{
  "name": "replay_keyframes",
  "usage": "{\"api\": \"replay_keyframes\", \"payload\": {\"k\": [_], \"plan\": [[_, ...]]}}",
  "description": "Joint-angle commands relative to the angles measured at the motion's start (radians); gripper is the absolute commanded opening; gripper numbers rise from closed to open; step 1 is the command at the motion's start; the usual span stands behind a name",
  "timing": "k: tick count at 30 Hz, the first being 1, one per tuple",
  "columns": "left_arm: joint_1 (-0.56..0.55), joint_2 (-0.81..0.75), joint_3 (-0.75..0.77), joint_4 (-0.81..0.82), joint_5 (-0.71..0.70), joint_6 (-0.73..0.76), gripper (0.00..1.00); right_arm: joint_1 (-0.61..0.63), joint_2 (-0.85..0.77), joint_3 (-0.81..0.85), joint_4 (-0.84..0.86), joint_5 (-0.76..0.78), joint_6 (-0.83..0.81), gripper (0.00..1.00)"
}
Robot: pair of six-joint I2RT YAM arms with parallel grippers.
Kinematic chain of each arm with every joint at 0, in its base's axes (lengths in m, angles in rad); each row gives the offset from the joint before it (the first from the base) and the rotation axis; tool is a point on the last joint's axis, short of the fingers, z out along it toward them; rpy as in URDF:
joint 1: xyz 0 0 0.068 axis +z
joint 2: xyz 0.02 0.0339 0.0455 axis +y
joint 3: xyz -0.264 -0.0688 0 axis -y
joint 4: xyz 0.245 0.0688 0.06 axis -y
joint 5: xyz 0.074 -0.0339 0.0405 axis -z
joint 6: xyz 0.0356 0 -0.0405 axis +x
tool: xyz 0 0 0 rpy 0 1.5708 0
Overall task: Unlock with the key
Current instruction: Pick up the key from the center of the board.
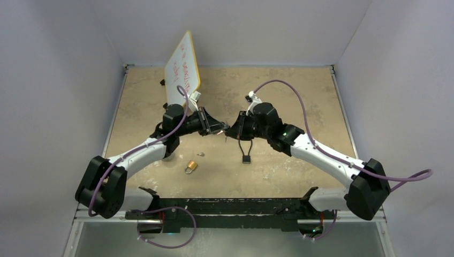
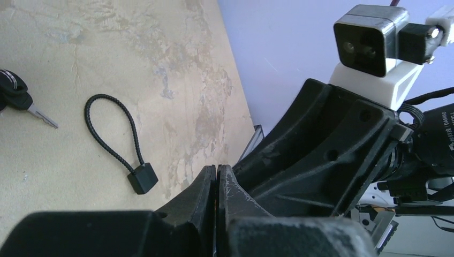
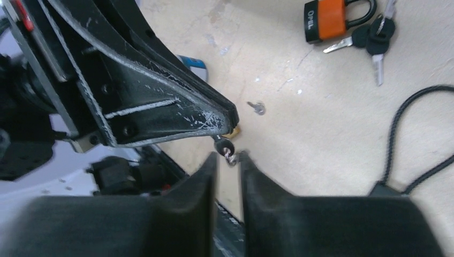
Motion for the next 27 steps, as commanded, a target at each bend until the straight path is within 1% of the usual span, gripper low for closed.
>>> {"api": "replay_keyframes", "payload": {"k": [1,4,5,7,9,11,13,17,20,23,27], "plan": [[0.001,-0.038,0.015,0.063,0.004,0.055,0.0,0.004,-0.03,-0.017,0.043,-0.019,0.027,0.46],[0.009,-0.047,0.061,0.038,0.04,0.134,0.0,0.002,-0.083,-0.04,0.099,-0.018,0.013,0.62],[0.013,-0.05,0.079,0.027,0.058,0.161,0.0,0.002,-0.11,-0.049,0.123,-0.022,0.006,0.65],[0.02,-0.057,0.116,0.022,0.102,0.215,0.0,0.003,-0.147,-0.07,0.179,-0.03,-0.008,0.7],[0.029,-0.062,0.164,-0.005,0.157,0.276,0.0,0.0,-0.183,-0.091,0.238,-0.047,-0.014,0.7],[0.034,-0.07,0.203,-0.029,0.206,0.329,0.0,-0.004,-0.211,-0.107,0.302,-0.071,-0.011,0.68],[0.039,-0.079,0.233,-0.027,0.257,0.352,0.0,-0.011,-0.229,-0.127,0.374,-0.082,0.011,0.63],[0.044,-0.071,0.29,0.004,0.351,0.338,0.0,-0.015,-0.239,-0.136,0.495,-0.083,0.043,0.49],[0.044,-0.066,0.324,0.019,0.389,0.31,0.0,-0.017,-0.236,-0.11,0.509,-0.087,0.037,0.4],[0.045,-0.063,0.331,0.054,0.417,0.279,0.0,-0.017,-0.221,-0.064,0.468,-0.127,0.017,0.38],[0.053,-0.06,0.329,0.082,0.44,0.253,0.0,-0.02,-0.243,-0.074,0.464,-0.119,0.02,0.38]]}}
